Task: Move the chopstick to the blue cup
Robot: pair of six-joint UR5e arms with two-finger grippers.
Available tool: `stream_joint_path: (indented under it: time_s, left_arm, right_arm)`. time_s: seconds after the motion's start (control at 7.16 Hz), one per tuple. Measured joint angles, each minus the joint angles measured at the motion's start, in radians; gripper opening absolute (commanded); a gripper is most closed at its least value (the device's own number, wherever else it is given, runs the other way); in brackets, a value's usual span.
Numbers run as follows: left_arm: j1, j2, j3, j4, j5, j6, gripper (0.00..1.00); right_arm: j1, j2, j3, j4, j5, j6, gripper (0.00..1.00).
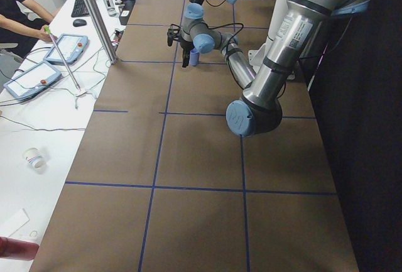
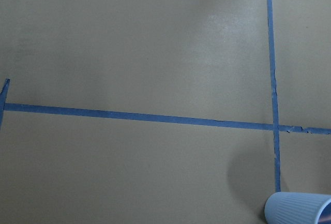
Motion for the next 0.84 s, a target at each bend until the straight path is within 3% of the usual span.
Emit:
stream_joint_path:
  time_s: [0.14,0.42,0.56,0.84]
  left_arm:
    - [-0.002,0.044,-0.019,-0.001,-0.001,0.044,1.00]
    - [-0.025,0.189,-0.089,0.003,-0.004,0.211,1.00]
    - [-0.064,0.270,-0.118,0.005,-0.023,0.320,1.00]
    - [-0.217,0.403,-0.132,0.009,-0.133,0.590,1.00]
  right_arm:
    - [0.028,-0.053,0.041,-0.010,0.044,0.000,0.99]
    - [0.212,-0.176,0.066,-0.038,0.272,-0.056,0.99]
    - [0.331,-0.219,0.053,-0.096,0.396,-0.186,0.99]
    - [0.531,-0.291,0.037,-0.311,0.529,-0.561,0.99]
